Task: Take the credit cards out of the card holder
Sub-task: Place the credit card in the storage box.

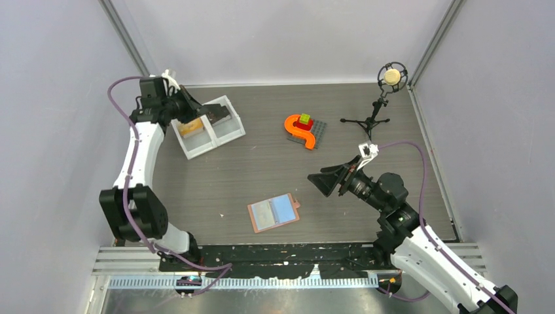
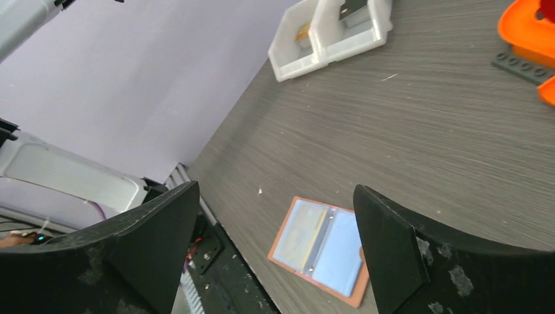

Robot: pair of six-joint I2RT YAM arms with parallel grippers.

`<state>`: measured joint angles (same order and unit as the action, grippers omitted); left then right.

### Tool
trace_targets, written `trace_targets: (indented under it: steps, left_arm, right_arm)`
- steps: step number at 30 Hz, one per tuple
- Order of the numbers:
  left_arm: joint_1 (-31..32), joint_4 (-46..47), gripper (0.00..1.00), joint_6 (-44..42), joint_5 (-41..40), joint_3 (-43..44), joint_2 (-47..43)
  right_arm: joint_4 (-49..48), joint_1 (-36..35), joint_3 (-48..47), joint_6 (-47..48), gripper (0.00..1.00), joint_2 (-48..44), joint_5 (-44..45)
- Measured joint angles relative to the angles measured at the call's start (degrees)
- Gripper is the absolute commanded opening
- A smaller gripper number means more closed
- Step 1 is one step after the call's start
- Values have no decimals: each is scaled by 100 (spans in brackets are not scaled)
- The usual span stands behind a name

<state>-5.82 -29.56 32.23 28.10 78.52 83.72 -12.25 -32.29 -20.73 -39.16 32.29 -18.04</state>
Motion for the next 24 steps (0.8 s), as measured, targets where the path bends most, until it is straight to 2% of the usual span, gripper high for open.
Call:
trace_targets:
  steps: [8, 24]
  left_arm:
    - [-31, -48, 0, -44, -363, 1025, 1298]
    - [-101, -50, 0, -225, -424, 2168, 3171]
  right_arm:
    - [793, 0, -107, 280, 95, -243, 507]
    - [1088, 0, -280, 306, 95, -103, 1119]
